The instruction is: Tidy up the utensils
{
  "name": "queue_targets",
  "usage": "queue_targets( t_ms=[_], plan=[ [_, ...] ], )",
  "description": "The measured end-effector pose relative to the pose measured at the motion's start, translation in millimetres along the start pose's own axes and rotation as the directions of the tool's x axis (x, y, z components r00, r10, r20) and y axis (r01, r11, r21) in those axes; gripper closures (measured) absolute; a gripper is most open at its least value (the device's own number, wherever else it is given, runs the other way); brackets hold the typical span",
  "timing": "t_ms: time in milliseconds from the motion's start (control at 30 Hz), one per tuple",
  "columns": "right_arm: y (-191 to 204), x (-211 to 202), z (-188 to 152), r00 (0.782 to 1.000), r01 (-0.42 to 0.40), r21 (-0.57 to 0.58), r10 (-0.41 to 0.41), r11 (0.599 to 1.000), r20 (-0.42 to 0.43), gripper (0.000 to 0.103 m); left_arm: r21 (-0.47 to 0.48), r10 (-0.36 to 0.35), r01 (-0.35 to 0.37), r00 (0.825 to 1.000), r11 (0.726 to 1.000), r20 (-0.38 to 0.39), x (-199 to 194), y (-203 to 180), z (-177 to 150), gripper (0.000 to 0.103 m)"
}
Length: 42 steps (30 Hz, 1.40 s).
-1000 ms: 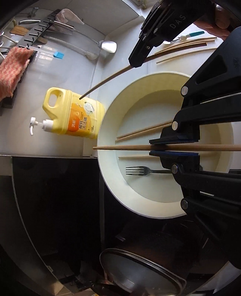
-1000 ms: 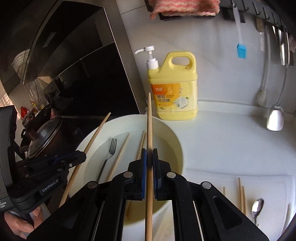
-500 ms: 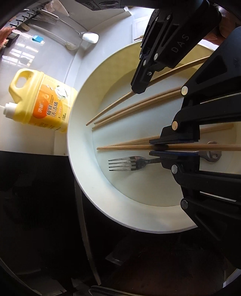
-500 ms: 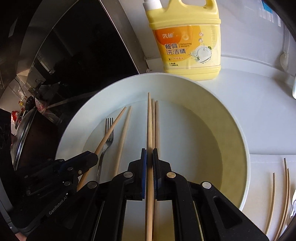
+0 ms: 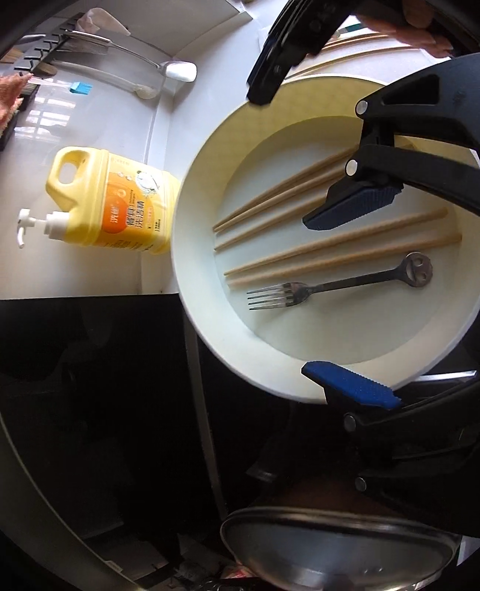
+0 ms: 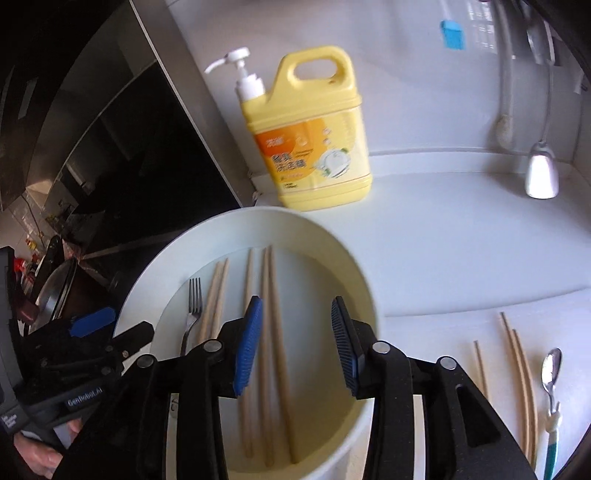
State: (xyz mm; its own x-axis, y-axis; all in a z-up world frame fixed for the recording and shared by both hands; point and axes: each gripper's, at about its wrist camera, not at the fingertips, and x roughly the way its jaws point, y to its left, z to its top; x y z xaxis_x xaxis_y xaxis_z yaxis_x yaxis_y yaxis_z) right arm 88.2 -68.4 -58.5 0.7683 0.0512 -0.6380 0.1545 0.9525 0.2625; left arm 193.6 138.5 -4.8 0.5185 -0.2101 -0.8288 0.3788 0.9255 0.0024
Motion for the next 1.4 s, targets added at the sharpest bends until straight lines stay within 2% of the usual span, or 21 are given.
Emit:
queue_targets(
  t_ms=[33, 100, 200, 267, 333, 433, 500, 633, 700, 767, 833, 967, 1033, 1100, 1167, 1267, 1400],
  plan=[
    [-7, -11, -4, 0.999, 0.030, 0.017, -0.030, 0.999, 0.029, 0.055, 0.010, -0.006, 0.006, 1.000, 1.000, 0.009, -3, -1, 2, 0.023],
    [-18, -35, -16, 0.993, 0.082, 0.042, -0.085, 0.996, 0.081, 0.054, 0.050, -0.034, 0.033, 0.999, 0.998, 0.037, -11, -8, 9, 0.021],
    [-34, -71, -41, 0.969, 0.192, 0.068, -0.200, 0.979, 0.145, 0.052, 0.152, -0.104, 0.093, 0.992, 0.984, 0.069, -18, -32, 23, 0.018],
    [-47, -91, -57, 0.946, 0.265, 0.098, -0.278, 0.959, 0.169, 0.050, 0.225, -0.175, 0.153, 0.981, 0.962, 0.081, -20, -56, 31, 0.015],
    [-63, -112, -75, 0.925, 0.315, 0.149, -0.339, 0.937, 0.172, 0.050, 0.297, -0.260, 0.228, 0.963, 0.927, 0.073, -19, -83, 39, 0.015],
    [-89, -135, -97, 0.896, 0.371, 0.227, -0.411, 0.900, 0.166, 0.050, 0.407, -0.370, 0.326, 0.929, 0.853, 0.031, -15, -131, 46, 0.015],
    [-104, -146, -109, 0.883, 0.399, 0.264, -0.446, 0.878, 0.150, 0.050, 0.488, -0.418, 0.367, 0.908, 0.792, -0.005, -11, -169, 48, 0.015],
    [-130, -162, -124, 0.865, 0.425, 0.300, -0.480, 0.854, 0.144, 0.050, 0.637, -0.445, 0.370, 0.894, 0.676, -0.046, -5, -235, 36, 0.015],
    [-144, -164, -128, 0.871, 0.413, 0.335, -0.475, 0.847, 0.127, 0.050, 0.702, -0.452, 0.377, 0.888, 0.605, -0.087, -1, -261, 25, 0.015],
    [-153, -167, -133, 0.877, 0.389, 0.364, -0.461, 0.846, 0.135, 0.050, 0.749, -0.441, 0.366, 0.891, 0.552, -0.110, 3, -282, 16, 0.015],
    [-157, -169, -140, 0.872, 0.393, 0.362, -0.467, 0.845, 0.144, 0.050, 0.779, -0.434, 0.367, 0.891, 0.508, -0.137, 6, -295, 9, 0.015],
    [-164, -165, -148, 0.863, 0.415, 0.390, -0.491, 0.822, 0.116, 0.050, 0.822, -0.424, 0.359, 0.891, 0.442, -0.161, 12, -315, 4, 0.015],
    [-163, -163, -152, 0.851, 0.432, 0.411, -0.513, 0.803, 0.107, 0.050, 0.834, -0.452, 0.377, 0.874, 0.401, -0.178, 10, -316, 6, 0.015],
    [-160, -160, -153, 0.826, 0.476, 0.427, -0.558, 0.769, 0.084, 0.050, 0.852, -0.473, 0.375, 0.863, 0.365, -0.177, 7, -318, 9, 0.015],
    [-157, -158, -154, 0.815, 0.485, 0.452, -0.575, 0.748, 0.077, 0.050, 0.862, -0.491, 0.378, 0.852, 0.337, -0.182, 6, -320, 12, 0.015],
    [-153, -150, -152, 0.800, 0.518, 0.442, -0.598, 0.733, 0.055, 0.050, 0.851, -0.513, 0.412, 0.833, 0.325, -0.207, 9, -320, 18, 0.015],
    [-149, -144, -149, 0.806, 0.522, 0.419, -0.590, 0.743, 0.042, 0.050, 0.849, -0.499, 0.422, 0.836, 0.318, -0.229, 21, -325, 16, 0.015]
  ],
)
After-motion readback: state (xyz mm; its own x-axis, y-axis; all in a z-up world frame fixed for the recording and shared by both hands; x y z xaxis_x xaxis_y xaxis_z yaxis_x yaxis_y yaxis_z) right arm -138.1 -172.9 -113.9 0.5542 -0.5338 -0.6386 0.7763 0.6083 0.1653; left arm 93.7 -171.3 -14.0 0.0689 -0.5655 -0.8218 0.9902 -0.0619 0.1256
